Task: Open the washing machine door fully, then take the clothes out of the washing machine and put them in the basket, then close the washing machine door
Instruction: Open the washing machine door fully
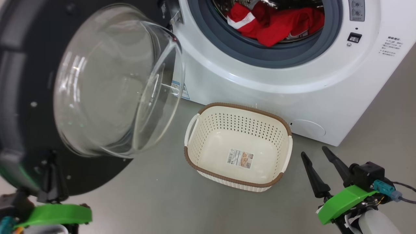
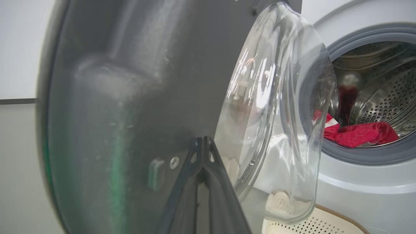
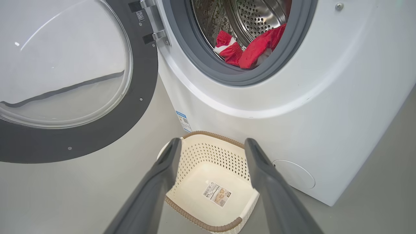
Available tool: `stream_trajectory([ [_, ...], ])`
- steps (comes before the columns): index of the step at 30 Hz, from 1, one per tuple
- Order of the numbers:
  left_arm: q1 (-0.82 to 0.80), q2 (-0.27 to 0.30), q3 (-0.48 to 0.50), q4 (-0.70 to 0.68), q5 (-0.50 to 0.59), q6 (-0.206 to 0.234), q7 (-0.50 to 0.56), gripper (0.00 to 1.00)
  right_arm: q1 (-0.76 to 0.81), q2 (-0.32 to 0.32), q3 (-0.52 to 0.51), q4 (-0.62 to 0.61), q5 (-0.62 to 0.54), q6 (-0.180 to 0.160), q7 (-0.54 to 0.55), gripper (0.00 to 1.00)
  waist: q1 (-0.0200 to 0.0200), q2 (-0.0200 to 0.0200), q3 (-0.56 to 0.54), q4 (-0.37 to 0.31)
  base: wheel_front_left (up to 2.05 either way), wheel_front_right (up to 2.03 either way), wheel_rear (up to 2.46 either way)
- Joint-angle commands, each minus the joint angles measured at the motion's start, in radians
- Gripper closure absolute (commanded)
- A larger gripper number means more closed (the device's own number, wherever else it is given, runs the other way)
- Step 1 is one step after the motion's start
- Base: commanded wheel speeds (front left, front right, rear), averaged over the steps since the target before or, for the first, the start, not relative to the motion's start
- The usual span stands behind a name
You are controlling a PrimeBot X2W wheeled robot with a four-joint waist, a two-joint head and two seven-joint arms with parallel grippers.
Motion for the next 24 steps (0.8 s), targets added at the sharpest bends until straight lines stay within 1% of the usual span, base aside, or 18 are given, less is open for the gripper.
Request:
stream_trajectory([
  [1, -0.046, 0.046, 0.065, -0.005, 0.011, 0.002, -0.006, 1.00, -0.023, -0.008, 0.023, -0.023, -0.011, 0.002, -0.012, 0.00, 0.0000, 0.0000, 0.006, -0.001, 0.00, 0.00, 0.00],
  [9, -0.145, 0.064, 0.199, 0.107, 0.052, -0.027, -0.006, 1.00, -0.043, -0.019, 0.027, -0.023, -0.014, 0.002, -0.012, 0.00, 0.0000, 0.0000, 0.036, -0.008, 0.00, 0.00, 0.00],
  [12, -0.194, 0.072, 0.255, 0.159, 0.075, -0.046, -0.006, 1.00, -0.059, -0.026, 0.031, -0.025, -0.017, 0.002, -0.012, 0.00, 0.0000, 0.0000, 0.057, -0.013, 0.00, 0.00, 0.00],
  [16, -0.240, 0.085, 0.300, 0.212, 0.100, -0.062, -0.006, 1.00, -0.071, -0.036, 0.034, -0.023, -0.018, 0.002, -0.012, 0.00, 0.0000, 0.0000, 0.078, -0.020, 0.00, 0.00, 0.00],
  [24, -0.326, 0.128, 0.366, 0.331, 0.160, -0.075, -0.006, 1.00, -0.095, -0.049, 0.040, -0.025, -0.021, 0.002, -0.012, 0.00, 0.0000, 0.0000, 0.112, -0.040, 0.00, 0.00, 0.00],
])
